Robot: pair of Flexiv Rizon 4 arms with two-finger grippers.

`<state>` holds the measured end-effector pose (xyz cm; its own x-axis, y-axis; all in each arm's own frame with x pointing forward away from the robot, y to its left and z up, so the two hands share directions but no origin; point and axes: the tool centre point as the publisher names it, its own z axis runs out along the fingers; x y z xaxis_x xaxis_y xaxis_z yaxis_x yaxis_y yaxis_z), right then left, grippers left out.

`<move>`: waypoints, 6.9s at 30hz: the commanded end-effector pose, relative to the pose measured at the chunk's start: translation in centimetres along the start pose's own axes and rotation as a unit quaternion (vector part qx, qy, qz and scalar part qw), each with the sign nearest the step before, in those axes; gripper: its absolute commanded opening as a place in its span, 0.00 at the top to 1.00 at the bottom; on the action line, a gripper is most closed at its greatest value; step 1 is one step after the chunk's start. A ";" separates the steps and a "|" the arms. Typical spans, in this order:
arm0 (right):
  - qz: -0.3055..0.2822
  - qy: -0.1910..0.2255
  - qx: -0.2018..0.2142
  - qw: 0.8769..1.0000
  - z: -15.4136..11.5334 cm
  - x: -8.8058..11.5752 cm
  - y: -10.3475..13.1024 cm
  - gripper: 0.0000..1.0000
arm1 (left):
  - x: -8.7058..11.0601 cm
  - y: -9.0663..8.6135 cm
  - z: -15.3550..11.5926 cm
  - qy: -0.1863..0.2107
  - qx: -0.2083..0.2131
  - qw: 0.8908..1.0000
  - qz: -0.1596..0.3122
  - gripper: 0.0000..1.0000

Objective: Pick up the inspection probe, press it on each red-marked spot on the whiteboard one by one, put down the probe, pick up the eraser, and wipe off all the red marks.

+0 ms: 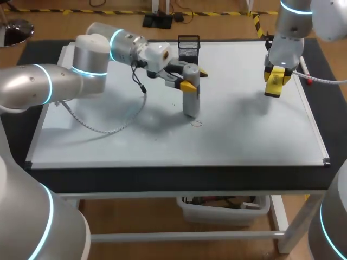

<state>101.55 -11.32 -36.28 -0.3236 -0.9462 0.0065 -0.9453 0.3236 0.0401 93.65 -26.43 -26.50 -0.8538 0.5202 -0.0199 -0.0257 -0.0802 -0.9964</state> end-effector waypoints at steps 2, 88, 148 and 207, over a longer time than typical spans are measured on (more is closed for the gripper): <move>-0.001 0.001 0.001 1.000 -0.1 0.1 0.0 1.00 | 1.6 -2.1 -3.0 -0.056 -0.028 0.998 0.011 1.00; -0.231 -0.004 -0.031 0.972 3.9 -15.8 16.8 1.00 | 7.2 -5.5 -21.1 -0.355 -0.027 0.935 0.008 1.00; -0.259 -0.015 -0.011 0.966 6.9 -19.9 20.0 1.00 | 7.2 -5.5 -21.1 -0.355 -0.027 0.935 0.008 1.00; -0.291 0.014 -0.023 0.956 7.0 -23.7 20.2 1.00 | 7.2 -5.5 -21.1 -0.355 -0.027 0.935 0.008 1.00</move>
<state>89.67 18.27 -42.66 0.2590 -0.9659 0.0033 -0.9620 -0.2576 0.0906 98.66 -4.22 -22.88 -0.9847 -0.1739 0.0077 -0.0027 -0.0292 -0.9996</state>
